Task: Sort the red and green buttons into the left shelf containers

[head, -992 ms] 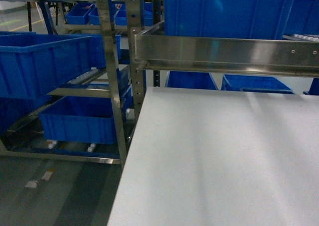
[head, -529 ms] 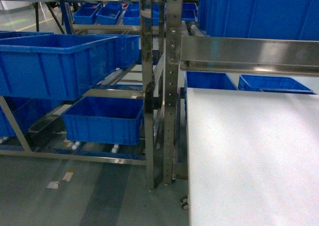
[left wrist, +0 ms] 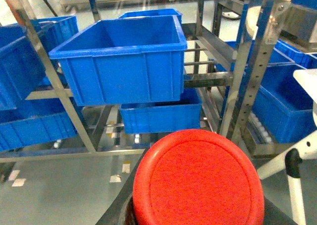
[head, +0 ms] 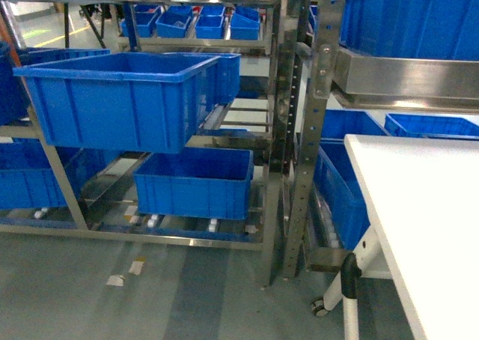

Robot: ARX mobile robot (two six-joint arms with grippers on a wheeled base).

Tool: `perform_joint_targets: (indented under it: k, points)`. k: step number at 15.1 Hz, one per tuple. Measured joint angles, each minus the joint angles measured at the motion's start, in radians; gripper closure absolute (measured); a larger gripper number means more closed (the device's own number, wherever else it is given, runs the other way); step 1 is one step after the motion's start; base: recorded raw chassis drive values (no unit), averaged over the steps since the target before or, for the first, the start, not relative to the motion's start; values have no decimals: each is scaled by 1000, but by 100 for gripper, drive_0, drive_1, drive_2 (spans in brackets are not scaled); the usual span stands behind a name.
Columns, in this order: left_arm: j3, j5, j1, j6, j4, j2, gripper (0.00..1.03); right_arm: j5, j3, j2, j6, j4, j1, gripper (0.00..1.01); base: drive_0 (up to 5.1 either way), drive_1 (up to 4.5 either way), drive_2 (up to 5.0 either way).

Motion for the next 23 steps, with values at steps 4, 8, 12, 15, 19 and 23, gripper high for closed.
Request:
perform_joint_targets:
  k: [4,8,12,15,19,23]
  points:
    - [0,-1,0,0,2,0,78,0,0,1,0,2,0,75,-489,247,247]
    - [0,-1,0,0,4,0,78,0,0,0,0,2,0,75,-489,247,247]
    - [0,0,0,0,3,0,78,0,0,1,0,1,0,75,-492,245,245]
    - [0,0,0,0,2,1,78,0,0,1,0,1,0,75,-499,237,237]
    - [0,0,0,0,3,0,78,0,0,1,0,1,0,75,-499,237,237]
    - [0,0,0,0,5,0,78,0,0,1,0,2,0,75,-499,237,237]
